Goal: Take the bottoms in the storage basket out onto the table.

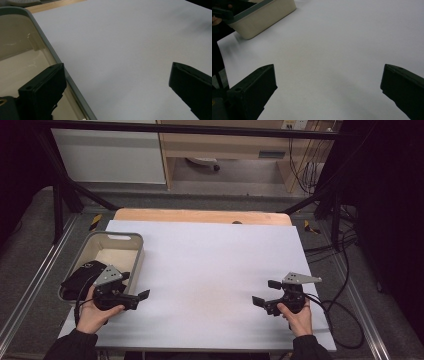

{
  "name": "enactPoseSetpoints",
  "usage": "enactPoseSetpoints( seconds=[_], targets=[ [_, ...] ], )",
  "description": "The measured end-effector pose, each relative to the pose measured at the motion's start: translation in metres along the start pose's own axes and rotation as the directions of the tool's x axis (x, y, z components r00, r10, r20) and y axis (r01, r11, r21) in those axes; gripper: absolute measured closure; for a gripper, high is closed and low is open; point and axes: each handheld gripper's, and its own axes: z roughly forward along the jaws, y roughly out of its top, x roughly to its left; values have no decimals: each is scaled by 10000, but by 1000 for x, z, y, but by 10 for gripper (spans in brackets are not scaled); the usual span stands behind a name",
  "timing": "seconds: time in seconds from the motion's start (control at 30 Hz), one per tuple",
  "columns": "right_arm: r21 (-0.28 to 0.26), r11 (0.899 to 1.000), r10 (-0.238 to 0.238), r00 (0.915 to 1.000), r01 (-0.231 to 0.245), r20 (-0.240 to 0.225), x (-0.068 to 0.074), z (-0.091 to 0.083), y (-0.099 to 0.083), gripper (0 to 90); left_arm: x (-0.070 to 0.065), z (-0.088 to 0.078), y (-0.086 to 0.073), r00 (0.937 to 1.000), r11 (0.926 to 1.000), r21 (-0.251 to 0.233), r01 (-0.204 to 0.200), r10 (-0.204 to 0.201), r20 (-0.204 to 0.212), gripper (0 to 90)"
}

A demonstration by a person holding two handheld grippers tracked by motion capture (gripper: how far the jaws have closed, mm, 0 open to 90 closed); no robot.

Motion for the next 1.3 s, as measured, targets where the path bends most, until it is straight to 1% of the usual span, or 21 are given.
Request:
enactPoseSetpoints(
  seconds=[0.3,0.7,1.3],
  targets=[
    [76,10000,10,10000,-10,-9,-1,1,0,6,1,-1,1,10000,10000,-12,-3,3,-42,10],
    [61,10000,-38,10000,38,-54,-1,0,0,6,0,-4,4,10000,10000,17,-58,58,30,11],
    [162,9999,-22,10000,23,-87,0,1,-1,6,4,-10,6,9997,9996,259,-127,132,-181,12]
  ],
)
